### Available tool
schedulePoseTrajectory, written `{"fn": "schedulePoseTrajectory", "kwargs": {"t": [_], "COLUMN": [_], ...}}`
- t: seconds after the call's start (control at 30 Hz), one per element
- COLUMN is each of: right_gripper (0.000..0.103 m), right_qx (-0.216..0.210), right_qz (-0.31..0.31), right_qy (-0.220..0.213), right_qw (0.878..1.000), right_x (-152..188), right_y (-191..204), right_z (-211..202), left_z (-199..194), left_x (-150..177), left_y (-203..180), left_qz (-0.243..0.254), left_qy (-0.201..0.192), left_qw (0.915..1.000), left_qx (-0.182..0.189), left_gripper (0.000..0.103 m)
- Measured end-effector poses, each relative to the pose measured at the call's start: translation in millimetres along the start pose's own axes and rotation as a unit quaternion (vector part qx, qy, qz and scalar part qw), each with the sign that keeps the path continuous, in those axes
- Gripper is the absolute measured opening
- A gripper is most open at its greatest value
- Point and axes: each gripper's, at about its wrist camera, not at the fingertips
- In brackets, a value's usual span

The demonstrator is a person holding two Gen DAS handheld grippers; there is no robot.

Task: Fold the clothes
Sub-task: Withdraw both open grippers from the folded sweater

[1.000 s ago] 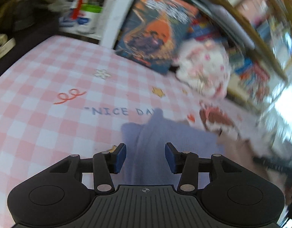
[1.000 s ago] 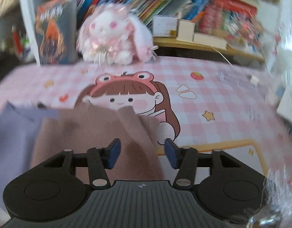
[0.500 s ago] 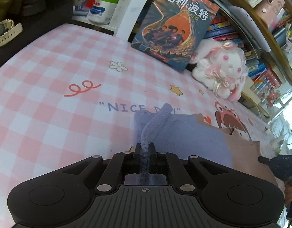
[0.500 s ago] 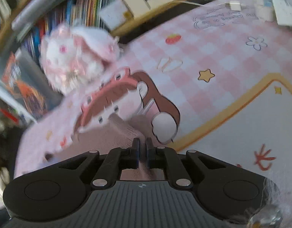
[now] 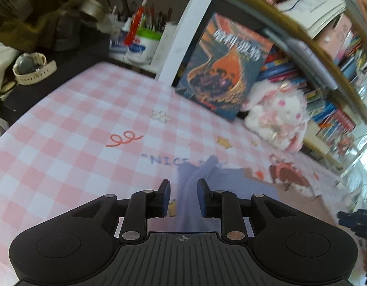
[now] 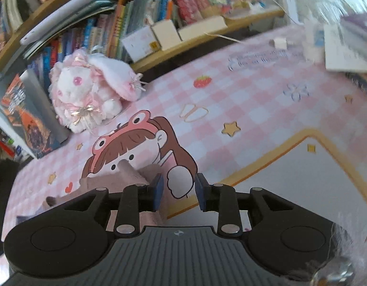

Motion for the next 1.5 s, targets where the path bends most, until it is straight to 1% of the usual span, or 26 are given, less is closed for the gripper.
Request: {"fn": "schedulePoseTrajectory", "kwargs": {"t": [0.07, 0.1, 0.2, 0.3, 0.43, 0.57, 0.6, 0.67, 0.7, 0.73, 0.8, 0.9, 1.03, 1.13, 1.17, 1.2, 1.23, 1.27, 1.3, 1.37, 1.4, 1.47, 1.5], "right_gripper": [0.034, 0.037, 0.038, 0.038, 0.038, 0.038, 0.037, 0.027, 0.01, 0.005, 0.004, 0.004, 0.004, 0.005, 0.005, 0.007, 0.014, 0.018, 0.026, 0.031, 0.036, 0.042, 0.049], "right_qx": [0.003, 0.001, -0.005, -0.012, -0.038, -0.064, -0.073, -0.083, -0.085, -0.084, -0.096, -0.122, -0.119, -0.119, -0.117, -0.114, -0.11, -0.106, -0.101, -0.093, -0.089, -0.081, -0.077], "right_qz": [-0.023, -0.042, -0.098, -0.151, -0.197, -0.231, -0.24, -0.257, -0.263, -0.262, -0.25, -0.24, -0.22, -0.208, -0.215, -0.221, -0.219, -0.217, -0.214, -0.214, -0.214, -0.213, -0.213], "right_qy": [-0.005, -0.005, -0.002, 0.007, 0.027, 0.04, 0.044, 0.054, 0.061, 0.069, 0.081, 0.078, 0.094, 0.102, 0.1, 0.098, 0.096, 0.093, 0.089, 0.08, 0.075, 0.067, 0.063], "right_qw": [1.0, 0.999, 0.995, 0.988, 0.979, 0.97, 0.967, 0.961, 0.959, 0.959, 0.96, 0.96, 0.964, 0.966, 0.964, 0.964, 0.965, 0.966, 0.968, 0.969, 0.97, 0.971, 0.972], "right_x": [-1.2, -1.7, -4.3, -8.6, -17.6, -24.5, -25.4, -26.3, -26.8, -28.3, -32.5, -38.0, -40.9, -39.2, -37.8, -36.5, -36.3, -36.1, -35.7, -33.2, -32.0, -27.2, -24.1], "right_y": [2.0, 5.6, 14.8, 21.6, 28.0, 37.4, 40.1, 43.6, 44.2, 41.6, 33.7, 23.2, 9.4, 1.5, 1.7, 1.7, 0.6, -0.6, -1.9, -4.9, -6.4, -8.7, -9.6], "right_z": [-4.3, -4.1, -1.9, 3.1, 12.8, 25.1, 28.5, 36.8, 41.2, 46.5, 51.1, 42.7, 54.8, 60.1, 59.0, 57.9, 56.6, 55.0, 52.1, 43.7, 39.5, 29.0, 23.0], "left_z": [-6.0, -8.0, -12.1, -12.1, -9.1, -10.0, -11.5, -15.7, -17.6, -19.8, -25.7, -33.0, -36.6, -39.4, -40.1, -40.9, -41.8, -42.8, -43.8, -43.1, -42.1, -37.0, -34.1], "left_x": [5.8, 9.9, 25.0, 41.4, 61.5, 80.6, 84.8, 93.5, 97.0, 100.4, 106.3, 114.7, 121.6, 127.0, 129.4, 131.8, 134.2, 136.9, 139.9, 143.2, 144.4, 143.6, 142.6], "left_y": [-8.4, -14.3, -31.8, -49.2, -78.1, -103.1, -106.8, -111.9, -113.7, -115.3, -117.8, -120.6, -126.7, -130.9, -130.6, -130.5, -130.5, -130.4, -130.2, -128.6, -127.7, -126.9, -126.7], "left_qz": [-0.002, -0.005, -0.018, -0.039, -0.045, -0.046, -0.049, -0.06, -0.067, -0.074, -0.084, -0.102, -0.116, -0.128, -0.135, -0.141, -0.145, -0.147, -0.148, -0.151, -0.152, -0.15, -0.148], "left_qy": [-0.008, -0.011, -0.019, -0.018, -0.008, -0.007, -0.008, -0.01, -0.011, -0.012, -0.019, -0.028, -0.029, -0.031, -0.031, -0.031, -0.031, -0.031, -0.032, -0.03, -0.029, -0.023, -0.02], "left_qw": [0.9999, 0.9999, 0.9996, 0.9991, 0.9989, 0.9987, 0.9984, 0.9973, 0.9965, 0.9957, 0.994, 0.9909, 0.9879, 0.9861, 0.9851, 0.9842, 0.9836, 0.9831, 0.9829, 0.9827, 0.9826, 0.9836, 0.9844], "left_qx": [0.008, 0.01, 0.011, -0.001, -0.006, -0.021, -0.027, -0.042, -0.049, -0.056, -0.068, -0.083, -0.099, -0.102, -0.102, -0.102, -0.103, -0.105, -0.105, -0.104, -0.103, -0.097, -0.093], "left_gripper": [0.027, 0.031, 0.04, 0.047, 0.047, 0.047, 0.047, 0.047, 0.047, 0.047, 0.047, 0.047, 0.047, 0.047, 0.047, 0.047, 0.048, 0.051, 0.054, 0.056, 0.057, 0.058, 0.06]}}
Point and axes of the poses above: each gripper's, at about its wrist camera, not at the fingertips, and z roughly the way its jaws point, y to its left, x to its underside, and after that the axes turned 9 degrees about y, right-handed
